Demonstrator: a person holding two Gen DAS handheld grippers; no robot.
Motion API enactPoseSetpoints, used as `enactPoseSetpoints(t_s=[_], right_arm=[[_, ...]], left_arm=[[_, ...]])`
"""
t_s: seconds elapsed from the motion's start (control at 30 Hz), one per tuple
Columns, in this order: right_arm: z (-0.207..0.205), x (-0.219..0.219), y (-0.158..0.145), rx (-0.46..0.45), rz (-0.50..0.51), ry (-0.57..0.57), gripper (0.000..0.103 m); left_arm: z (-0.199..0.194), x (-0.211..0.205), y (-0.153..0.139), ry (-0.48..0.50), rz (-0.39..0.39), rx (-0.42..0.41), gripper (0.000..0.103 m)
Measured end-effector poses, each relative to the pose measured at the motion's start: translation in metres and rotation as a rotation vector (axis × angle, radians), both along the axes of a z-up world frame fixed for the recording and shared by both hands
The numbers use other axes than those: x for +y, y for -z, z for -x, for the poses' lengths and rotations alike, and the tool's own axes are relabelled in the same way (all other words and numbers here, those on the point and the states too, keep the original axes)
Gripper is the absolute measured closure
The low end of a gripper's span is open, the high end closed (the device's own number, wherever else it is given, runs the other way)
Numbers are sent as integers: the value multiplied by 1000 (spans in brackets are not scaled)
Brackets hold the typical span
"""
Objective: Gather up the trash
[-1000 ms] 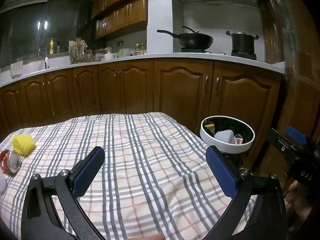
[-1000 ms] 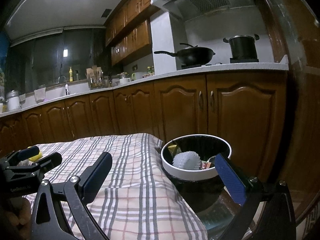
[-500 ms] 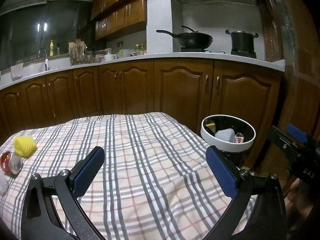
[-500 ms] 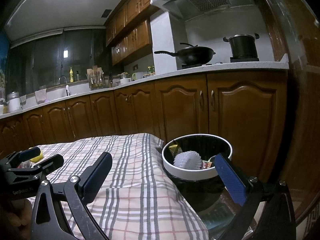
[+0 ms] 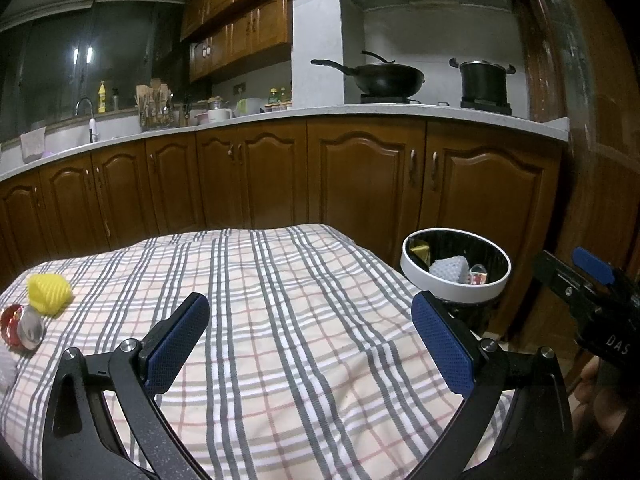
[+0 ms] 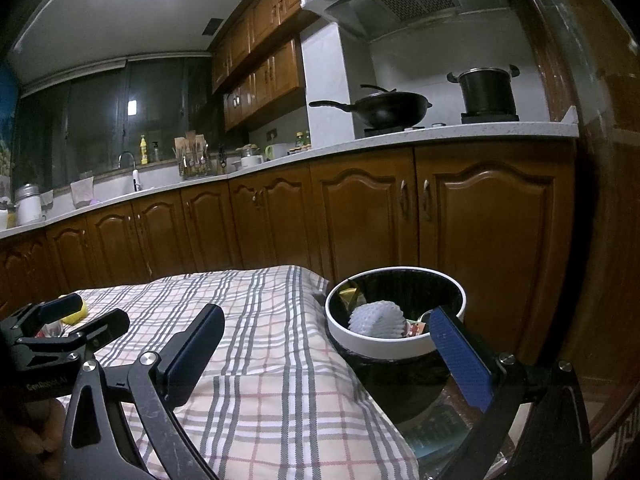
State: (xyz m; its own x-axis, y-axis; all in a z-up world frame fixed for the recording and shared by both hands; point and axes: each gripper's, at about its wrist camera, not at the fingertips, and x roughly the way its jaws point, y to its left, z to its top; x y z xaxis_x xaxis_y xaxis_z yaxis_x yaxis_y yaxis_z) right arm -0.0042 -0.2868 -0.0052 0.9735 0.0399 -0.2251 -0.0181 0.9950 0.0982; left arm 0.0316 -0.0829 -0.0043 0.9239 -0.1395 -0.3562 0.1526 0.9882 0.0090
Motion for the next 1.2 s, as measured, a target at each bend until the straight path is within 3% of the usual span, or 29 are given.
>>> enactPoseSetpoints(t_s=[1.2], right_arm=[[2,7,1,4,-2,-1,0]], left_arm=[[-2,1,2,8,-4,3,0]])
